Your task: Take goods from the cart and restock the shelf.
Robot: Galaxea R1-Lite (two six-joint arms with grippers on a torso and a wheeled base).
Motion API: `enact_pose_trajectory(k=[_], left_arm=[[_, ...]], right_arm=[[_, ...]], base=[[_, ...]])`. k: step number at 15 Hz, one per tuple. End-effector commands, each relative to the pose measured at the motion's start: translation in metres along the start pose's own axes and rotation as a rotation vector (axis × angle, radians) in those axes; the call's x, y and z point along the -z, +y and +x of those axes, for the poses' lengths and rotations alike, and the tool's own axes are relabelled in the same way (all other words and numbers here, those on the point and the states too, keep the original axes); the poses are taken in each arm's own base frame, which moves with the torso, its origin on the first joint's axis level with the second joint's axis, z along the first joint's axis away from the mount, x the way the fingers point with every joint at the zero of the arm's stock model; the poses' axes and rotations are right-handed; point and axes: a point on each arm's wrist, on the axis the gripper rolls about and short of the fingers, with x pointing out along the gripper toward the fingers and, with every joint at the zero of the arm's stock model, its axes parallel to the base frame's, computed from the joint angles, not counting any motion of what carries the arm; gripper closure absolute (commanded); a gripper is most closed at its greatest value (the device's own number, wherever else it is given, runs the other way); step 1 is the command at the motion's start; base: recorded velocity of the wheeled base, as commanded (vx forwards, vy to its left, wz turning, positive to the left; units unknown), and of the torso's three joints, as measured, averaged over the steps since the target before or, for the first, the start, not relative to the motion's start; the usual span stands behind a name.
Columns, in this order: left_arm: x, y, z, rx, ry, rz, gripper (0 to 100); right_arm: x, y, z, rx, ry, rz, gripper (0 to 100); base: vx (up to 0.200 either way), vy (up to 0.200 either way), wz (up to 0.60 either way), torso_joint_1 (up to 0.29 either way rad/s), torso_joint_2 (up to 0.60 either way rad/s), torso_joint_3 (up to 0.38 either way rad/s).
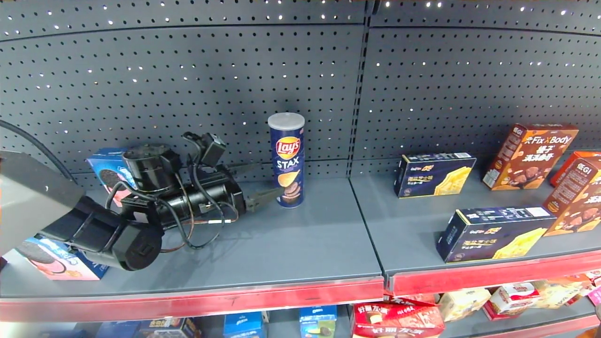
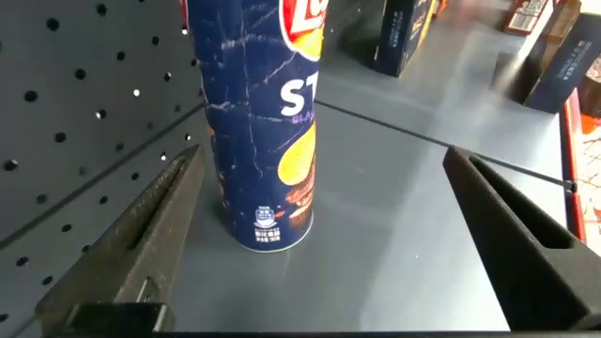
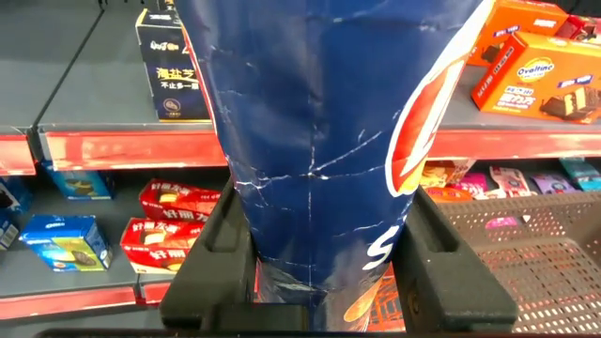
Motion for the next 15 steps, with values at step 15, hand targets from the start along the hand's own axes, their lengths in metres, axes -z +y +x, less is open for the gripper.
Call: enact_pose_trajectory(k=[15], left_arm=[[0.01, 0.033, 0.024, 0.036, -0.025, -0.01, 0]], right_arm=[[0.004, 0.001, -0.001, -0.015, -0.002, 0.0, 100]], base=[[0.0, 0.0, 0.0, 0.0, 0.0, 0.0]])
